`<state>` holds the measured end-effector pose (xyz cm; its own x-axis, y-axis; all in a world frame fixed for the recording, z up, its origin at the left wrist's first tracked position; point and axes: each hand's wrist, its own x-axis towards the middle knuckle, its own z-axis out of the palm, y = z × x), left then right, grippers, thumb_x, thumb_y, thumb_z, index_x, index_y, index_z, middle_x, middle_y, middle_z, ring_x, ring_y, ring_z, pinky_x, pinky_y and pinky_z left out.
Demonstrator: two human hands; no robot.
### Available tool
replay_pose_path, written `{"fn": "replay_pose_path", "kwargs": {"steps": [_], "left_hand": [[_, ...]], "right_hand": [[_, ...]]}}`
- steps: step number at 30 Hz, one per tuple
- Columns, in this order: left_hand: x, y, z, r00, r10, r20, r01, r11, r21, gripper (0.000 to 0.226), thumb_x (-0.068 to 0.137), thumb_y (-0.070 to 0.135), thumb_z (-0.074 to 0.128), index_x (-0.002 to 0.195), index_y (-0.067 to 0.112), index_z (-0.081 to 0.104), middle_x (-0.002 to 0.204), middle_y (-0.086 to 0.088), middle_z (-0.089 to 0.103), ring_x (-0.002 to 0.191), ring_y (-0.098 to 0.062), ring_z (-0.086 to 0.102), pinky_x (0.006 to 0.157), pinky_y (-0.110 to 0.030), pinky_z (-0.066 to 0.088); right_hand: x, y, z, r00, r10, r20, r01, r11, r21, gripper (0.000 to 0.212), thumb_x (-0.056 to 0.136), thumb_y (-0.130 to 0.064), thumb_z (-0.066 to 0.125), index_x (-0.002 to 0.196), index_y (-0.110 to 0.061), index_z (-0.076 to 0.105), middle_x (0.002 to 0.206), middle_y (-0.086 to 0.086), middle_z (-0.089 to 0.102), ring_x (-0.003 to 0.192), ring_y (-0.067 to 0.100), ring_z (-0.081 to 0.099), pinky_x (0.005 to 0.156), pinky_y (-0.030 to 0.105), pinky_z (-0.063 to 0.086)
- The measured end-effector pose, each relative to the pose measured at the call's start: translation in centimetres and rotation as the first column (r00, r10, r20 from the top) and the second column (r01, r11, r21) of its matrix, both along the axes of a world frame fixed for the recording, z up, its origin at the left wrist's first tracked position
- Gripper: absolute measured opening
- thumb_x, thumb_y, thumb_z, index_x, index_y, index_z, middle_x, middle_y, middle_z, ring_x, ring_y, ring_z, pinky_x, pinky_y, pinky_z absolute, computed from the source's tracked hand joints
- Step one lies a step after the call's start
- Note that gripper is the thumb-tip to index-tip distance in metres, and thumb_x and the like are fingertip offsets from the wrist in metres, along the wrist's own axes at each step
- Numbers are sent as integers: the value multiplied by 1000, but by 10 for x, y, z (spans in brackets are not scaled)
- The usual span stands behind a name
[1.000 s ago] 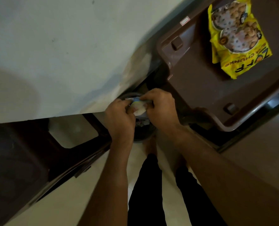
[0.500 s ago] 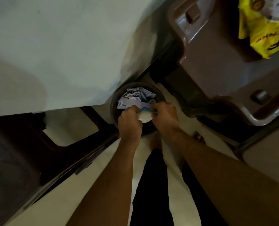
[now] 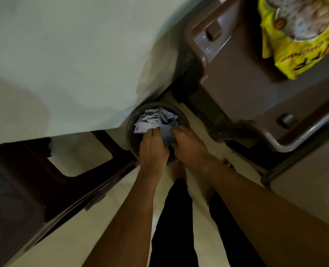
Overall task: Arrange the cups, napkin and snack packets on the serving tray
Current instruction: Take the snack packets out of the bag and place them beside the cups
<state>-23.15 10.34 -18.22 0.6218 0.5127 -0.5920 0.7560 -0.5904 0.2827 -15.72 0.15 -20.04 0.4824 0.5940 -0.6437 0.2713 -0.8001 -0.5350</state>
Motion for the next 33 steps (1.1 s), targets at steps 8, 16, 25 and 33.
{"fn": "replay_pose_path", "kwargs": {"steps": [8, 16, 25, 33], "left_hand": [[54, -6, 90, 962, -130, 242, 95, 984, 150, 49, 105, 22, 58, 150, 5, 49, 154, -13, 52, 143, -27, 48, 119, -41, 40], [114, -21, 176, 843, -84, 532, -23, 981, 191, 40, 104, 19, 62, 142, 10, 55, 145, -8, 57, 136, -22, 51, 106, -30, 47], [204, -72, 175, 800, -67, 597, 66, 998, 23, 37, 102, 19, 61, 139, 12, 59, 139, -5, 57, 131, -19, 55, 104, -33, 51], [277, -78, 156, 806, -64, 589, 76, 997, 5, 32, 107, 17, 54, 137, 11, 62, 135, -5, 61, 123, -13, 59, 75, 4, 39]], "right_hand": [[44, -3, 112, 913, 96, 397, -160, 978, 131, 74, 88, -17, 70, 155, -12, 39, 160, 18, 37, 146, 35, 38, 109, 41, 49], [102, -36, 199, 746, -203, 634, -19, 945, 325, 52, 93, -17, 69, 141, -2, 56, 144, 23, 53, 134, 39, 49, 96, 42, 52], [187, -107, 183, 670, -488, 560, 386, 873, 299, 61, 91, -9, 67, 149, -9, 49, 153, 17, 44, 144, 34, 39, 112, 42, 42], [233, -138, 157, 434, -835, 338, 792, 532, 298, 57, 94, -21, 67, 146, -6, 47, 141, 16, 56, 130, 30, 52, 100, 28, 38]]}}
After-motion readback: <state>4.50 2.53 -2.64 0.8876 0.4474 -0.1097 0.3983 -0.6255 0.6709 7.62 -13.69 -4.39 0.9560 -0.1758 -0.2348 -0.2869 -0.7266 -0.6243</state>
